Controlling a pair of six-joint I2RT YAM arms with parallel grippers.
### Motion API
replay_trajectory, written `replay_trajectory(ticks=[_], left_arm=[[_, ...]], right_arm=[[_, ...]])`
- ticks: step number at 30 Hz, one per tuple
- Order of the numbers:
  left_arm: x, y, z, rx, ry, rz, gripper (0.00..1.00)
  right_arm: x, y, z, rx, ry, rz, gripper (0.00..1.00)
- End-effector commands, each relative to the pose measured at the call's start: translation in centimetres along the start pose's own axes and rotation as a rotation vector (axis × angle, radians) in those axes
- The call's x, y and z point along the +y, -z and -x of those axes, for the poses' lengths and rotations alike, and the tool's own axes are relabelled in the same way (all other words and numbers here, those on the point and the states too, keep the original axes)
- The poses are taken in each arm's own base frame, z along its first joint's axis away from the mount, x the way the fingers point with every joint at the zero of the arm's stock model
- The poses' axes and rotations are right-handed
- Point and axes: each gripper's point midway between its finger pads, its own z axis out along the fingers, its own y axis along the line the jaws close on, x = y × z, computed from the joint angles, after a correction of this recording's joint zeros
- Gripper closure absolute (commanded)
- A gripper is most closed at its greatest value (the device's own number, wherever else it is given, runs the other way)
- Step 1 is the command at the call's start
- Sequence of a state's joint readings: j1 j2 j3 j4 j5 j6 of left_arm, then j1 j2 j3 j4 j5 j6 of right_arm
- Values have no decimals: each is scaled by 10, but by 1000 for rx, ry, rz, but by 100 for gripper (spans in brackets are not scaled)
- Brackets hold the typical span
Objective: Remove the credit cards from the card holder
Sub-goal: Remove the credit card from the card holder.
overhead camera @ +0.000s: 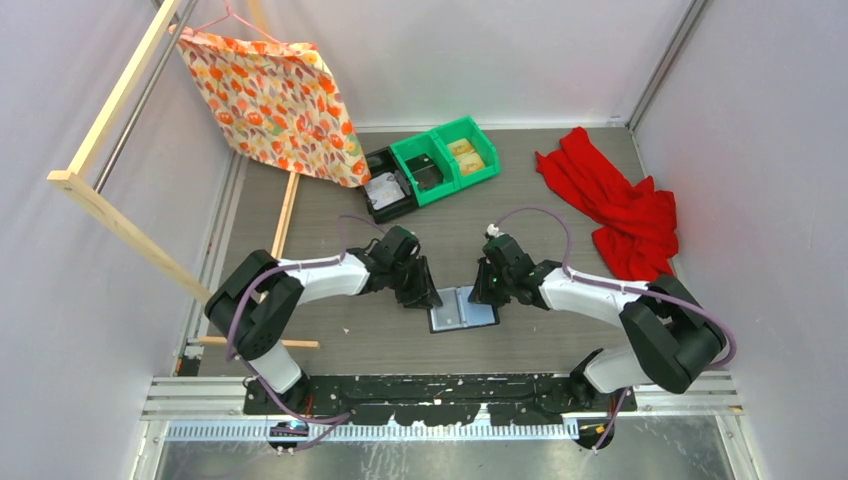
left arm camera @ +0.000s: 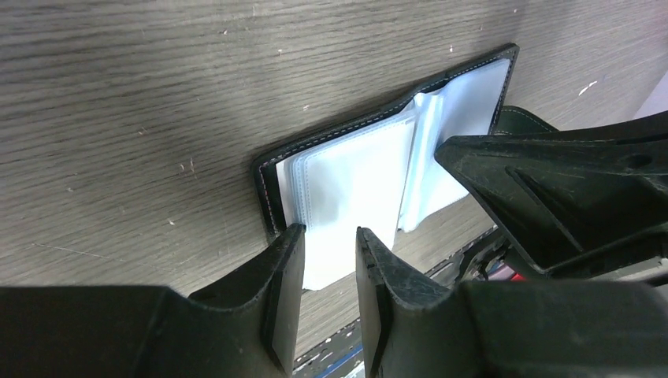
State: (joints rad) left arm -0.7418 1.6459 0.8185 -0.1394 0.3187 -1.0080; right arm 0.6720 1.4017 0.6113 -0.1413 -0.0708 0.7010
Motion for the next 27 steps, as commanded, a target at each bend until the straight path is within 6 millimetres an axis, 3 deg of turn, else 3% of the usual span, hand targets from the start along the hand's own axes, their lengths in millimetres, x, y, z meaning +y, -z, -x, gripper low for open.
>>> replay_trajectory(ticks=[1, 12, 27], left_arm=[[-10, 0, 12, -25, -34, -8, 68], [-36, -10, 7, 30, -74, -75, 69], [-82, 17, 12, 6, -145, -211, 69]], right_arm=[[-13, -4, 2, -6, 34, -71, 99], [-22, -14, -13, 33, 13, -83, 99], [-23, -11, -14, 29, 6, -86, 99]])
